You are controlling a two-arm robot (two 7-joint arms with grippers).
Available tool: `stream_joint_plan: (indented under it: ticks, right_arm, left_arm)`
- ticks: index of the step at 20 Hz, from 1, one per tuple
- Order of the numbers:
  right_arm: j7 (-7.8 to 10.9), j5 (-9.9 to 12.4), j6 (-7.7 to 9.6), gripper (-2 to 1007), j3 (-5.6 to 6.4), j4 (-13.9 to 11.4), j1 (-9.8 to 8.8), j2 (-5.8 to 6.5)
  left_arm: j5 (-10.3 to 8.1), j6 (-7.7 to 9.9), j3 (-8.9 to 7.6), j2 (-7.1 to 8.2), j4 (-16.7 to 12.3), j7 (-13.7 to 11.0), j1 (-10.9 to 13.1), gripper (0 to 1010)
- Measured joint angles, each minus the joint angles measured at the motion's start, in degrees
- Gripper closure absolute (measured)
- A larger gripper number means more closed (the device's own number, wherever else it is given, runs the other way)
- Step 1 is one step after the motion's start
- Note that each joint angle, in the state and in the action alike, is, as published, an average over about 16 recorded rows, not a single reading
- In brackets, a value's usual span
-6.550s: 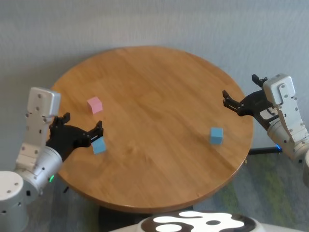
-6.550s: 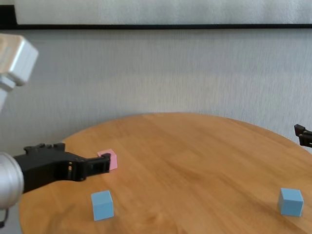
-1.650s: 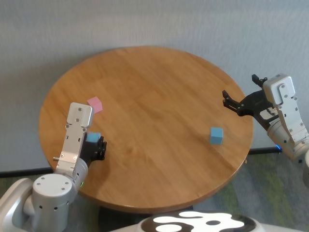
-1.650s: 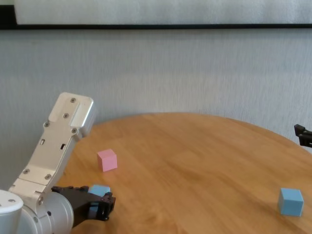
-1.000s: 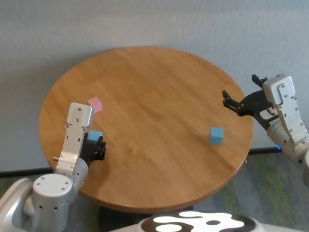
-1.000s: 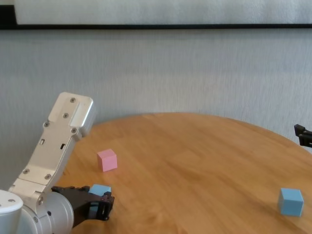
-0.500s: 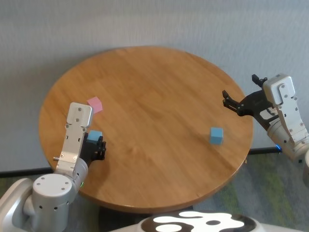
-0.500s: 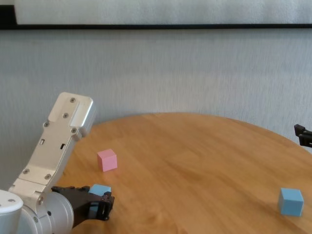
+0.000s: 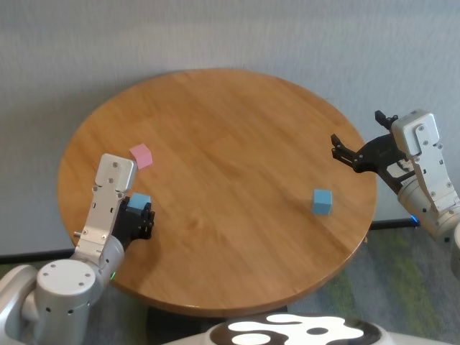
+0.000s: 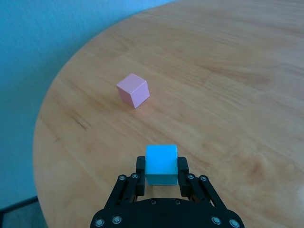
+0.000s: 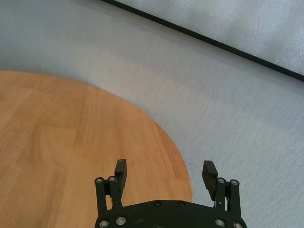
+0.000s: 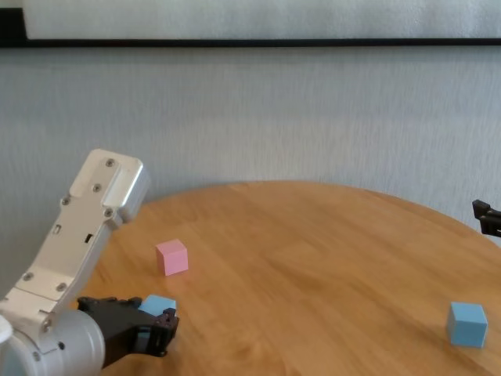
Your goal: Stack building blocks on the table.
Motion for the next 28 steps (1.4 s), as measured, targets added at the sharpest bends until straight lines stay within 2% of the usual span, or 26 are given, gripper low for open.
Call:
stream_joint_plan:
  ticks: [7, 16, 22, 28]
  right_arm:
    - [0.0, 0.0, 0.0, 0, 0.0, 0.0, 0.0, 0.0]
    - [0.0, 0.0, 0.0, 0, 0.0, 0.0, 0.0, 0.0]
    - [0.0, 0.0, 0.0, 0, 0.0, 0.0, 0.0, 0.0]
    - [0.0, 0.0, 0.0, 0, 0.0, 0.0, 0.0, 0.0]
  left_arm:
    - [1.52, -1.98, 0.41, 2.14, 0.0, -3.8, -0.8, 604]
    - [2.62, -4.83, 1.94, 3.82, 0.5, -11.2, -3.4, 604]
    - [1.98, -6.53, 3.31, 3.94, 1.6, -17.8, -5.8, 604]
    - [1.2, -8.06, 5.11, 3.42, 3.7, -24.4, -8.5, 604]
